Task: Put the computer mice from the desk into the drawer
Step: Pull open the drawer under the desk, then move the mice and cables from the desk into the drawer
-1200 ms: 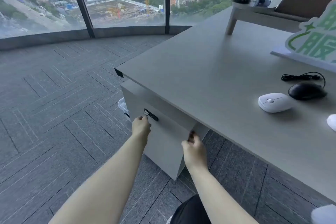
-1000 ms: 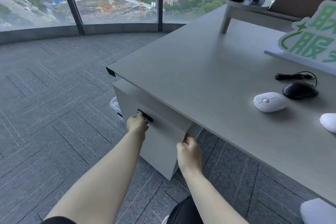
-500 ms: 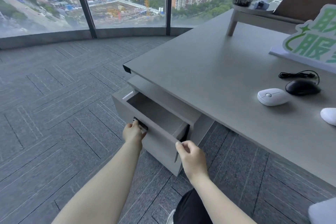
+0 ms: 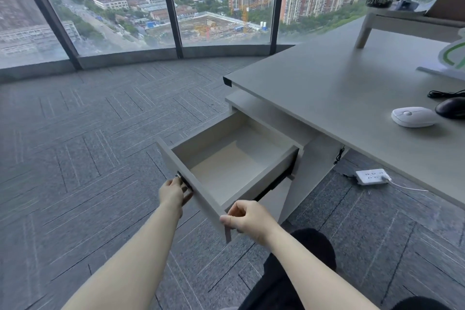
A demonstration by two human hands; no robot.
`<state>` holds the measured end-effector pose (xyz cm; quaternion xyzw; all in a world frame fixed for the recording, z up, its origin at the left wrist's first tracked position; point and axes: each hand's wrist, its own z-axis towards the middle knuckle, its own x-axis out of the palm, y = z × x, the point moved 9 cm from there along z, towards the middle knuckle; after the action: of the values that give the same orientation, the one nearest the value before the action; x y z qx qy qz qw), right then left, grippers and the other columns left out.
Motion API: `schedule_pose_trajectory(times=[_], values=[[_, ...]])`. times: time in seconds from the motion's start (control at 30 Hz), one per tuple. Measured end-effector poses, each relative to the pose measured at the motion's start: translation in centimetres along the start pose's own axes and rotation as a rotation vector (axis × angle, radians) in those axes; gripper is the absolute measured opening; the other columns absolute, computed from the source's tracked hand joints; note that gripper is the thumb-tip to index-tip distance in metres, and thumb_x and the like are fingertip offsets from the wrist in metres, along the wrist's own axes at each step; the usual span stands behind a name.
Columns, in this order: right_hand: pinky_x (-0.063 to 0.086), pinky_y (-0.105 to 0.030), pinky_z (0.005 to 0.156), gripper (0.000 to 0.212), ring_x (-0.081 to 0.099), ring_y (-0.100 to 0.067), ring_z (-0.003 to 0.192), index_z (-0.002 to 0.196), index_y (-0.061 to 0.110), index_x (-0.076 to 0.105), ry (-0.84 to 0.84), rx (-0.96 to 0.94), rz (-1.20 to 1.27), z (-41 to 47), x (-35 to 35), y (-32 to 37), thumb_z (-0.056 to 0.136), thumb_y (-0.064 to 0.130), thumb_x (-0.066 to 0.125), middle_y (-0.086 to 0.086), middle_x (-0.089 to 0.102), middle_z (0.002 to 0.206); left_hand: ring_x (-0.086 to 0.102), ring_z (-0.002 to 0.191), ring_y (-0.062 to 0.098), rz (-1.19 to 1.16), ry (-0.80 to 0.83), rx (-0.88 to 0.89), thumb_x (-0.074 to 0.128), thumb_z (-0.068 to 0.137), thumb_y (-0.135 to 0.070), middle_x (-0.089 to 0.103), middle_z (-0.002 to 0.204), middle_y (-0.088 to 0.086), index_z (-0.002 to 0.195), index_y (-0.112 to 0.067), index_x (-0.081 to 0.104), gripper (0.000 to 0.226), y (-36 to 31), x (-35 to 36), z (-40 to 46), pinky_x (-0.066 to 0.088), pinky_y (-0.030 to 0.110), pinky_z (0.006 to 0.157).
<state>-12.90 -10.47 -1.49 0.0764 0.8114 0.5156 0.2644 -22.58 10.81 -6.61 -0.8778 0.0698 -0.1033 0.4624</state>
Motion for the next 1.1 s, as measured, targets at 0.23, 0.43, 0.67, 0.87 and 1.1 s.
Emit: schedule_pose_trajectory(times=[0.23,0.43,0.67,0.87,1.1], values=[[0.058,-0.037,0.079,0.035,0.068,-0.022,0.089,0.085,0.018,0.066,0.118,-0.026,-0.069,-0.9,4.1,1.0,0.074,0.051,0.074,-0.003,0.073,0.091,0.063,0.097,0.027,0.028,-0.015,0.018,0.046,0.098,-0.015,0.065,0.109,0.014,0.085,-0.012,0.058,0.018,-0.5,-4.2,-0.8,0.057,0.045,0.082],[0.055,-0.037,0.079,0.035,0.069,-0.020,0.085,0.092,0.015,0.070,0.049,-0.058,-0.103,-2.0,2.0,3.2,0.083,0.049,0.063,-0.003,0.074,0.091,0.059,0.103,0.040,0.340,-0.225,0.104,0.045,0.092,-0.021,0.057,0.125,0.023,0.120,-0.003,0.050,0.035,-3.4,-6.2,-2.8,0.051,0.048,0.081],[0.056,-0.038,0.074,0.014,0.068,-0.019,0.072,0.085,0.019,0.071,-0.505,-0.216,-0.044,-6.1,-17.4,7.5,0.089,0.026,0.060,0.000,0.072,0.074,0.051,0.097,0.017,0.519,0.032,0.850,0.045,0.094,-0.012,0.056,0.115,0.006,0.120,-0.009,0.057,0.029,-13.9,9.7,-14.1,0.041,0.032,0.083],[0.045,-0.027,0.073,0.018,0.066,-0.024,0.086,0.107,0.018,0.068,-1.026,-0.124,-0.195,-12.7,-35.9,5.8,0.093,0.018,0.056,-0.003,0.069,0.087,0.059,0.099,0.015,0.635,0.597,0.930,0.054,0.089,-0.015,0.061,0.118,0.005,0.118,-0.017,0.060,0.029,-10.8,30.2,-24.0,0.046,0.028,0.085],[0.037,-0.036,0.095,0.058,0.041,-0.035,0.121,0.136,0.024,0.043,-0.986,0.214,-0.524,-14.2,-49.3,-0.4,0.082,0.001,0.044,-0.010,0.043,0.141,0.043,0.130,0.024,0.939,0.836,1.050,0.057,0.087,-0.034,0.045,0.142,0.004,0.139,-0.022,0.044,0.056,-3.3,46.2,-31.8,0.038,0.034,0.104]])
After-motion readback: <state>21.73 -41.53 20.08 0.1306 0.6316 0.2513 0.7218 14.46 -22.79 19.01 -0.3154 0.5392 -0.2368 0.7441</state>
